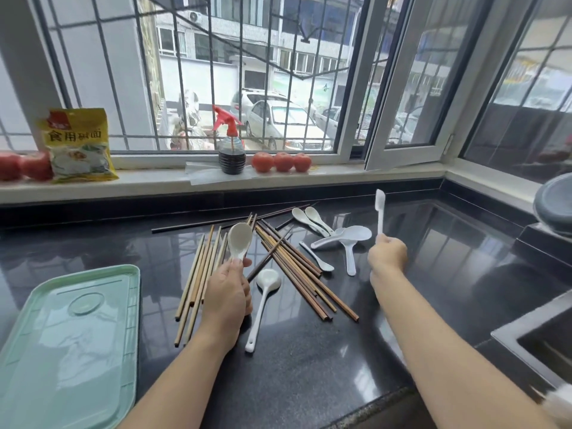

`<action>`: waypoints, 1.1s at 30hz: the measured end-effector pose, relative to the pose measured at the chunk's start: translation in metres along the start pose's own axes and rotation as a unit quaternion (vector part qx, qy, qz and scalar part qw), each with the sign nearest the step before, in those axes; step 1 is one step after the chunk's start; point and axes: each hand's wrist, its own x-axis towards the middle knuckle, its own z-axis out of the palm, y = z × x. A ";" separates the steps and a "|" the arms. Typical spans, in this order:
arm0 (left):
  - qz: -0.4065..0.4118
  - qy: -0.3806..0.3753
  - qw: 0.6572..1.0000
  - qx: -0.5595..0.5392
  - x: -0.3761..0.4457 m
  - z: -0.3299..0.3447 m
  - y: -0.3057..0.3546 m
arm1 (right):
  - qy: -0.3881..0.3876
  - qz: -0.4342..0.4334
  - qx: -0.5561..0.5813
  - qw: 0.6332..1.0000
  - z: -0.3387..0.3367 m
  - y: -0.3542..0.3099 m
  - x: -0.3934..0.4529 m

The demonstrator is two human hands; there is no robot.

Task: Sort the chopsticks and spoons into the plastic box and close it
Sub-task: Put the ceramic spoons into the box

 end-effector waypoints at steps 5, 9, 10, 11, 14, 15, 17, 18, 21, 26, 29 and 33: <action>-0.001 -0.004 1.000 -0.004 -0.003 -0.003 0.000 | -0.180 -0.057 0.054 0.980 0.015 0.003 -0.077; -0.004 0.007 1.000 -0.016 -0.006 -0.003 0.002 | -0.206 -0.122 -0.068 0.969 0.014 0.013 -0.088; -0.005 0.008 1.000 -0.019 -0.007 -0.003 0.003 | -0.194 -0.131 -0.093 0.968 0.009 0.013 -0.086; -0.006 0.007 1.000 -0.019 -0.007 -0.003 0.003 | -0.170 -0.143 -0.121 0.967 0.004 0.016 -0.081; -0.005 0.005 1.000 -0.013 -0.008 -0.003 0.004 | -0.080 -0.142 -0.216 0.963 -0.022 0.028 -0.059; -0.005 0.004 1.000 -0.012 -0.008 -0.003 0.004 | -0.053 -0.135 -0.243 0.959 -0.033 0.032 -0.054; -0.006 0.001 1.000 -0.011 -0.007 -0.002 0.005 | -0.013 -0.129 -0.305 0.944 -0.054 0.041 -0.043; -0.007 0.001 1.000 -0.010 -0.007 -0.002 0.005 | 0.002 -0.129 -0.334 0.934 -0.063 0.046 -0.040; -0.005 0.000 1.000 -0.006 -0.009 -0.002 0.006 | 0.030 -0.117 -0.391 0.913 -0.082 0.054 -0.032; -0.005 0.003 1.000 -0.007 -0.012 -0.002 0.008 | 0.048 -0.101 -0.430 0.896 -0.096 0.056 -0.021; -0.008 0.007 1.000 -0.008 -0.012 -0.002 0.008 | 0.045 -0.093 -0.461 0.881 -0.096 0.052 -0.017; 0.008 0.033 0.999 0.024 -0.011 0.002 0.008 | 0.057 -0.121 -0.491 0.861 -0.076 0.040 -0.012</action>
